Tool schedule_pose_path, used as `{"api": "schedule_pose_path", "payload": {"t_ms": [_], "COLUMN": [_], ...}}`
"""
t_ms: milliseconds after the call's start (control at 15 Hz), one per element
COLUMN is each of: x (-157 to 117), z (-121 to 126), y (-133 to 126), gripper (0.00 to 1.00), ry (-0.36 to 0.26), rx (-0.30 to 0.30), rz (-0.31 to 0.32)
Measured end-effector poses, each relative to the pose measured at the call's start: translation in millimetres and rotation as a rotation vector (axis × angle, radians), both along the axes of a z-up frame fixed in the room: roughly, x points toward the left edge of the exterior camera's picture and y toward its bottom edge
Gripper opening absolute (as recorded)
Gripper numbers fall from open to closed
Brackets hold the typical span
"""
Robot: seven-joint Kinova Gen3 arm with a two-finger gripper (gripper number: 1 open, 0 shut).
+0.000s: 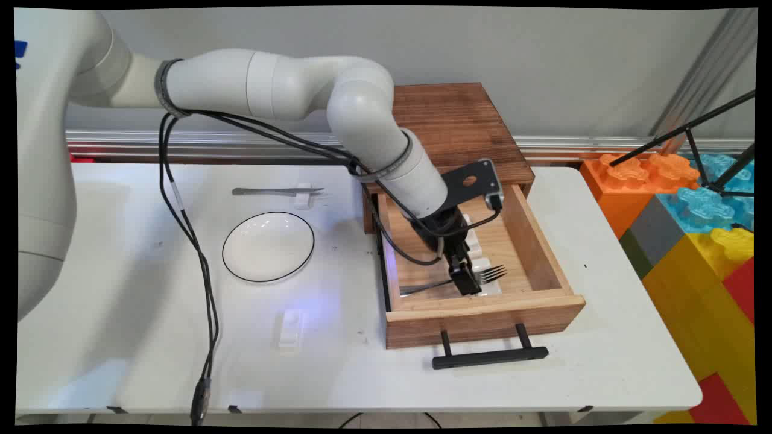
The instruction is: Pick up the knife from the left of the white plate
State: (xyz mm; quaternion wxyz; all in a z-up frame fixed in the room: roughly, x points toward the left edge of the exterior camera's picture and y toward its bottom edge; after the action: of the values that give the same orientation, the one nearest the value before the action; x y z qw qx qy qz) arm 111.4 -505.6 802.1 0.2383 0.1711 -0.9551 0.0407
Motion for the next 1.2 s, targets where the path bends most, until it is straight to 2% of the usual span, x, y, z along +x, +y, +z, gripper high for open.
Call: {"api": "schedule_pose_path", "payload": {"t_ms": [267,667,933,1200], "x": [-3.8,6.0,36.0,84.8], "z": [21.8,79.6,125.5,172.1], "y": [-5.4,-5.0,-0.3,11.6], "gripper": [1.00,1.00,1.00,1.00], "ry": [0.019,0.038,0.018,-0.031], "rx": [-0.015,-0.040,-0.070,-0.088], "rz": [0.006,0.019,0.015,0.029]}}
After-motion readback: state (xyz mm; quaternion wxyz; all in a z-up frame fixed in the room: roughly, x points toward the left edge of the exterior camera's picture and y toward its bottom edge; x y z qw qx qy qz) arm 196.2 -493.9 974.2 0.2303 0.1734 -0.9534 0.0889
